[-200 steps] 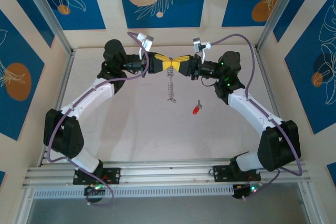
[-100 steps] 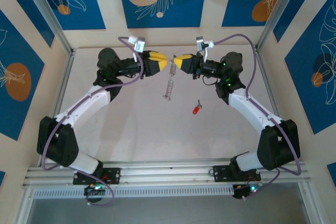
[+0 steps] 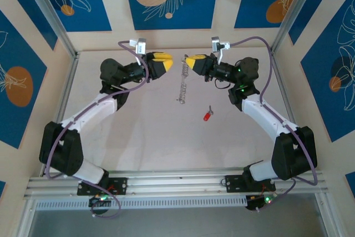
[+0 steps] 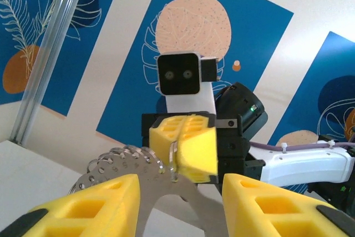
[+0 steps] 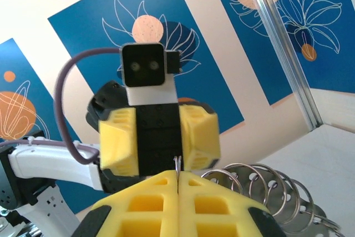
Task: Put the keys on the keyring
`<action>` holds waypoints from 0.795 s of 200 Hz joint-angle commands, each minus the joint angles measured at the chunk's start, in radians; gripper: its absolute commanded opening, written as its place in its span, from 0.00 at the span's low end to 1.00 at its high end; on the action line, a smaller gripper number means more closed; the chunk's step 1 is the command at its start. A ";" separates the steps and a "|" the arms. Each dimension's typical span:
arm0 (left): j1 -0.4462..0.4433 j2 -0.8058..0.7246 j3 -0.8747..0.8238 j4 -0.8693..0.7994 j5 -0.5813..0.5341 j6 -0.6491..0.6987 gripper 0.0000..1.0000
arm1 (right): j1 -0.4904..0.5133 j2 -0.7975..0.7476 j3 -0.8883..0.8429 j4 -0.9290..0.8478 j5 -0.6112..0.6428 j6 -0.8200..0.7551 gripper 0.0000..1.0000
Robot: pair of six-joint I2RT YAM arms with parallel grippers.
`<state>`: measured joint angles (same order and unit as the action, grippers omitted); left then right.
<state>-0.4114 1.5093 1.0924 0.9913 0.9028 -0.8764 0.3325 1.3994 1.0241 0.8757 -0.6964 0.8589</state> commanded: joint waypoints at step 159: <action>-0.055 0.116 0.043 0.272 -0.019 -0.188 0.34 | 0.056 0.039 0.028 0.120 0.087 0.037 0.00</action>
<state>-0.4515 1.6173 1.0935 1.1980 0.8886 -1.0531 0.3805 1.4376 1.0245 0.9356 -0.6346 0.8860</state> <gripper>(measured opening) 0.343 0.057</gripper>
